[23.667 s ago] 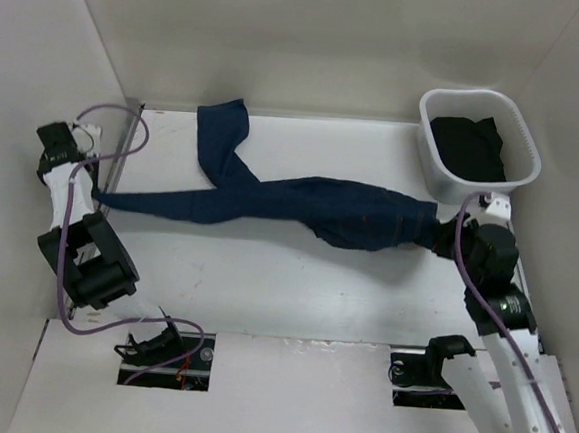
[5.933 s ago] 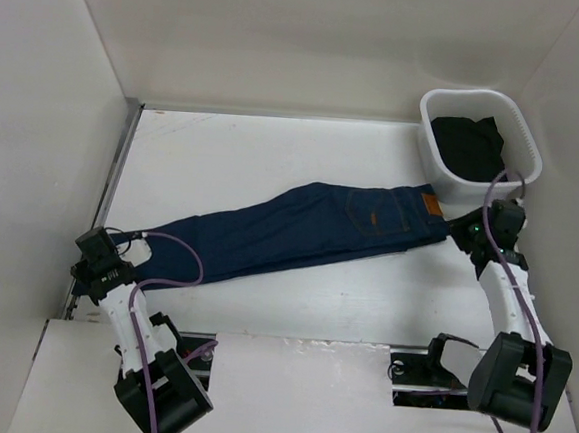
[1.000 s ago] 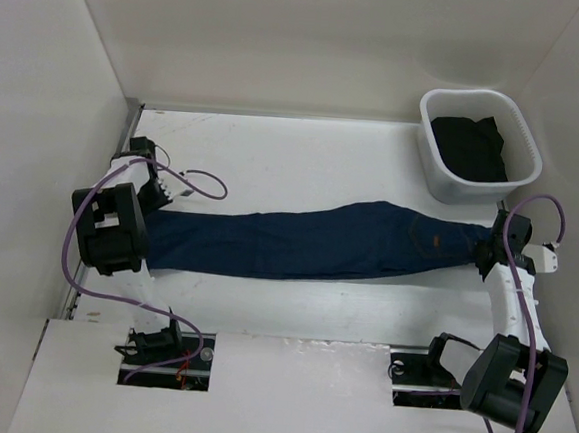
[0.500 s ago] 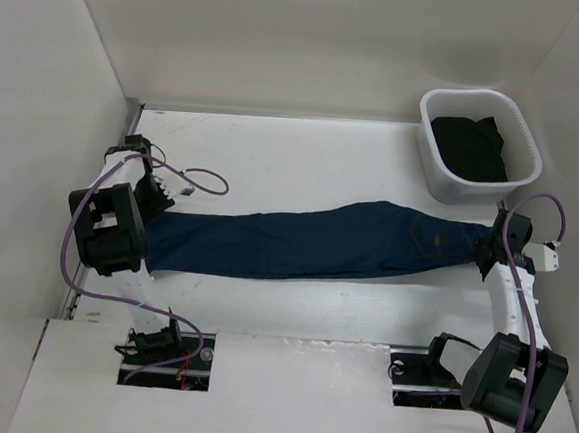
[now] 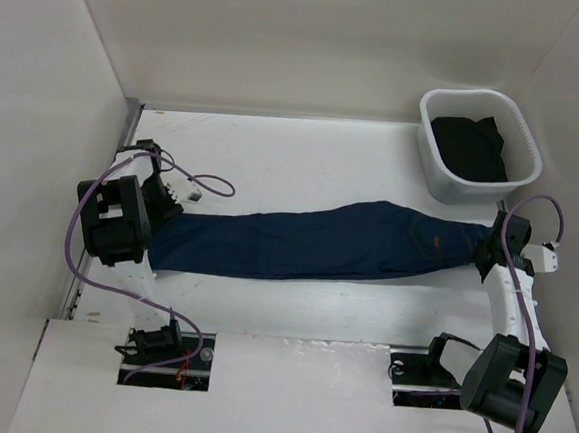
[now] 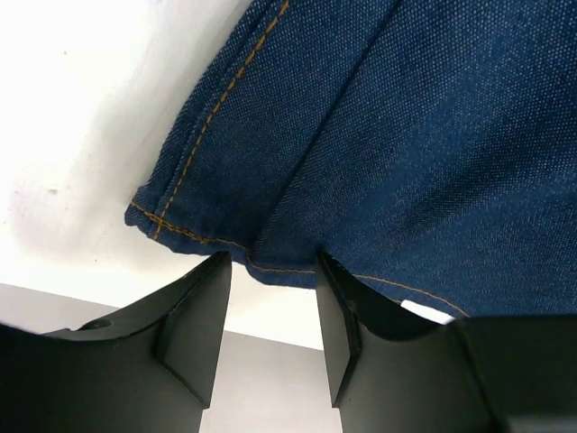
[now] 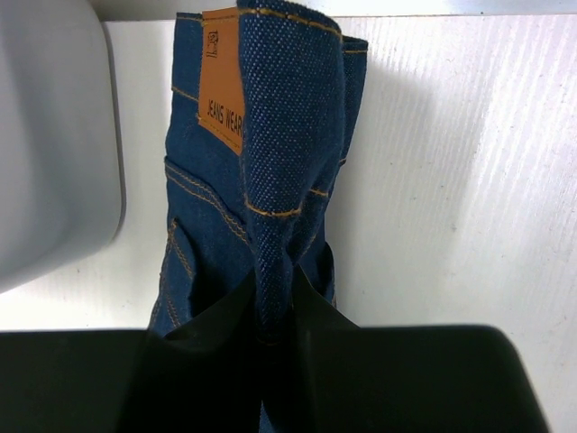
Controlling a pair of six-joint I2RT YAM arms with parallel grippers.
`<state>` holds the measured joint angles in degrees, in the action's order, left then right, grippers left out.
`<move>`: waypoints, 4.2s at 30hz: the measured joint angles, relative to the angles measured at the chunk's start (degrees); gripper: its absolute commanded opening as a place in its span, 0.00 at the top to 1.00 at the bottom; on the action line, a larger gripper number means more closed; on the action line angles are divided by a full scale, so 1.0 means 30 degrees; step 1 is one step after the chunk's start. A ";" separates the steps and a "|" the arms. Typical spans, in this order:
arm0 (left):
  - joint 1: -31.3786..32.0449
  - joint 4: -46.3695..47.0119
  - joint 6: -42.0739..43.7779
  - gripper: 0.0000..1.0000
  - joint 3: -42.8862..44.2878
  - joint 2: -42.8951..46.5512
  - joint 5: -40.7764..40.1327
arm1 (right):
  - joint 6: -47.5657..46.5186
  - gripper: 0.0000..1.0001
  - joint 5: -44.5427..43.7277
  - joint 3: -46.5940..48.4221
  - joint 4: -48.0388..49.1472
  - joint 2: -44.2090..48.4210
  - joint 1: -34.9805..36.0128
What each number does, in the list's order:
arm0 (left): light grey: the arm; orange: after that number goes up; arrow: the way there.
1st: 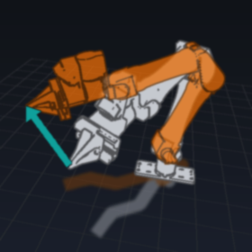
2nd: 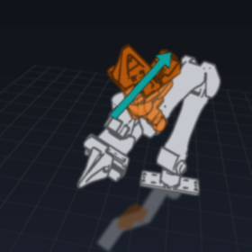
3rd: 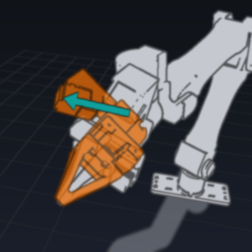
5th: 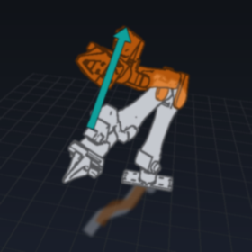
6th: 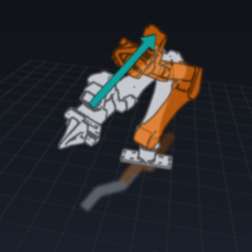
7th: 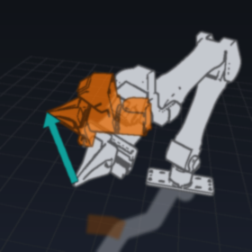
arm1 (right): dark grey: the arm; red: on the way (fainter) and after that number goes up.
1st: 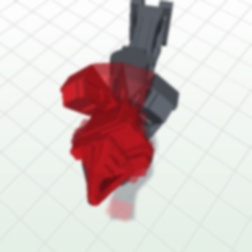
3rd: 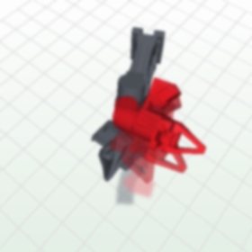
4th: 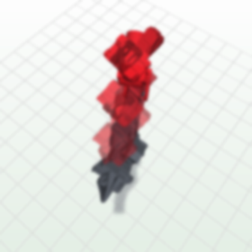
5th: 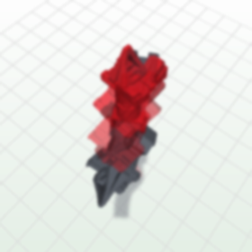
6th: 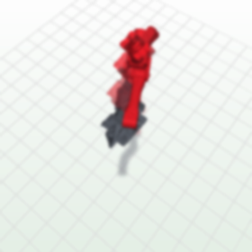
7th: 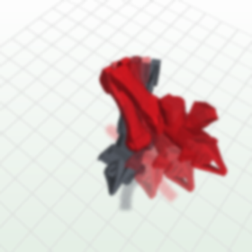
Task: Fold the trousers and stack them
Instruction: Fold the trousers
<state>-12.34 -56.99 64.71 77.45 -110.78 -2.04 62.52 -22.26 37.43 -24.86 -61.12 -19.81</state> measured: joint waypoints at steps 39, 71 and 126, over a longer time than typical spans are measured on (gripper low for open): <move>0.0000 0.2572 -0.0219 0.86 0.0933 0.0984 -0.1508 | -0.1158 0.51 0.0197 -0.0546 0.0197 0.0525 -0.0415; 0.0073 0.4182 -0.0182 0.66 0.2069 0.3031 -0.2586 | 0.3606 0.57 0.0233 -0.1537 -0.5333 0.1690 0.1209; 0.2280 0.3133 -0.1865 0.67 -0.1188 0.1756 -0.1195 | 0.0714 1.00 0.2025 0.1807 -0.3206 -0.6084 -0.1880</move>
<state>-5.50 -47.59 59.11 73.89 -105.51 -5.63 64.66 -16.19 42.85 -34.48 -79.37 -25.45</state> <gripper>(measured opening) 0.334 0.040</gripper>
